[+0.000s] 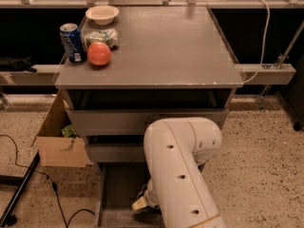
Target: Pick blue chip bag from bottom drawer and place on counter
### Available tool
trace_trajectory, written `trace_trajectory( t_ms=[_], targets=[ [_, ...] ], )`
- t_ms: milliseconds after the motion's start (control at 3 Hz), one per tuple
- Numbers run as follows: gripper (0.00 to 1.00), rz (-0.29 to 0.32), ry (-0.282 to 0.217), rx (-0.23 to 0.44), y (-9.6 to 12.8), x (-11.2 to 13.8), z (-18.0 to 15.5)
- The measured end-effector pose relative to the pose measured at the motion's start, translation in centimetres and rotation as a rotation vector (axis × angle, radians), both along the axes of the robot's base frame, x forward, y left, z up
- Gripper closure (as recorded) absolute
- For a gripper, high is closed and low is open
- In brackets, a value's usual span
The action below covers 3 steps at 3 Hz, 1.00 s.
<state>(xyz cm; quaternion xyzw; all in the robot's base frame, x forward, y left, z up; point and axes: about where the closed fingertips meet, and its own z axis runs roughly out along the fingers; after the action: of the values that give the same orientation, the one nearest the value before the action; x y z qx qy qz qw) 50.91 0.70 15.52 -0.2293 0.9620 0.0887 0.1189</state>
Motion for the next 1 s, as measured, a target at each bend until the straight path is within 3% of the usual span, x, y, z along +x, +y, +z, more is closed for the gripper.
trace_trajectory(
  t_ms=[333,667,1000],
  targets=[
    [0.00,-0.042,0.030,-0.040,-1.6,2.0,-1.7],
    [0.00,-0.099,-0.017,-0.108,-3.7,3.9,-1.3],
    [0.00,-0.097,-0.009,-0.108,-3.5,3.7,-1.7]
  ],
)
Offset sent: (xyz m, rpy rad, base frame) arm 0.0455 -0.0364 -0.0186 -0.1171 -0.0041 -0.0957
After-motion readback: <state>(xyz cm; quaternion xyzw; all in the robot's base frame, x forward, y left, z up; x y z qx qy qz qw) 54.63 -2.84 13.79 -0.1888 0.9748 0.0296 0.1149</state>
